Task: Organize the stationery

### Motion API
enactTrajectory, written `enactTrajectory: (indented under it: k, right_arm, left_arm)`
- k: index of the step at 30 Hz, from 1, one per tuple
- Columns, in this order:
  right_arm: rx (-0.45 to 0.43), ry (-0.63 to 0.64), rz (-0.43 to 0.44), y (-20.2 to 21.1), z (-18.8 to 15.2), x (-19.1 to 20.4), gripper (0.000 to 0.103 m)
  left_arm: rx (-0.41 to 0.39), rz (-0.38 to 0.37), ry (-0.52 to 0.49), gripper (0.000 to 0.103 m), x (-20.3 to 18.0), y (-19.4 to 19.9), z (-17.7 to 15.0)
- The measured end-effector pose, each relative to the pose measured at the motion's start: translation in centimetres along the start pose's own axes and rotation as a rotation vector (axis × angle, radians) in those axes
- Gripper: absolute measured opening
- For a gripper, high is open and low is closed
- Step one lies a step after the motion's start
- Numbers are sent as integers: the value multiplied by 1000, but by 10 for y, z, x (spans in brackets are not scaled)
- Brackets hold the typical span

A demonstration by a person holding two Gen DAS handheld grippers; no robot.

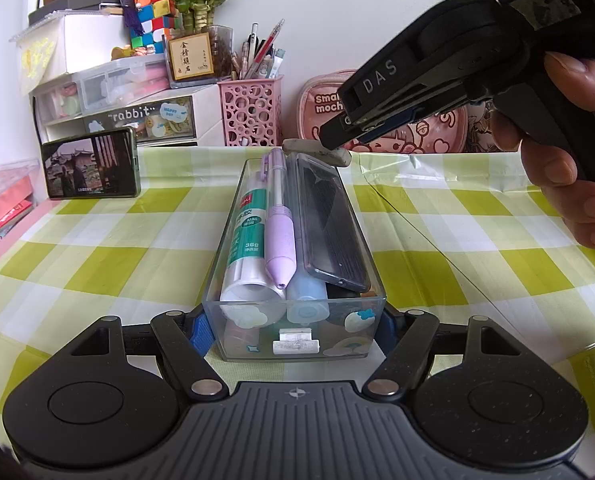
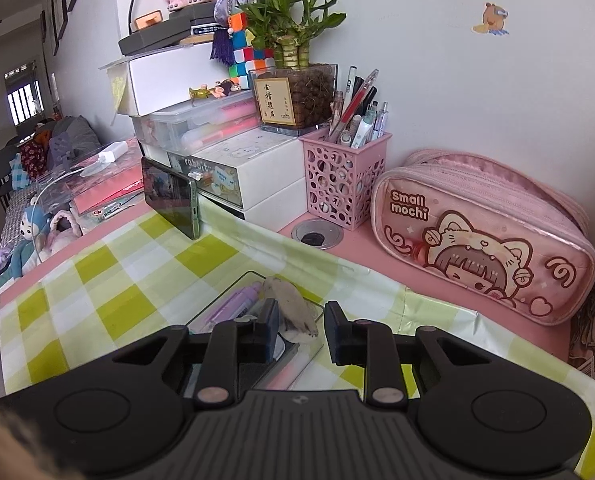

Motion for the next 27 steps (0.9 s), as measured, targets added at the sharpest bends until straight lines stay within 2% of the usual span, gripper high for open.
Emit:
enactTrajectory:
  k: [7, 10, 13, 15, 18, 20, 23, 27]
  right_arm:
    - [-10, 210, -80, 4, -14, 14, 54]
    - [0, 248, -55, 3, -15, 20, 54]
    - [-1, 260, -70, -1, -15, 23, 54]
    - [8, 181, -45, -2, -11, 15, 54]
    - [28, -73, 46, -6, -8, -11, 56]
    - [18, -165, 83, -7, -10, -21, 56]
    - [6, -226, 106, -9, -12, -23, 56]
    - [-10, -227, 89, -11, -12, -19, 56]
  left_arm:
    - [0, 0, 0, 73, 0, 0, 0]
    - [0, 0, 0, 73, 0, 0, 0]
    - [0, 0, 0, 73, 0, 0, 0]
    - [0, 0, 0, 73, 0, 0, 0]
    - [0, 0, -1, 73, 0, 0, 0]
    - [0, 0, 0, 73, 0, 0, 0]
    - [0, 0, 0, 73, 0, 0, 0]
    - [0, 0, 0, 73, 0, 0, 0]
Point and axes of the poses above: each gripper's, at about its wrist camera, not at the fingertips, and y roughly against the way its jaws point, x to its left, z to its top, the point moved 1 cm from there along -y, roughly the way its jaws point, and after that the axes turned 3 degrees about -x, right-handed, at the moved point
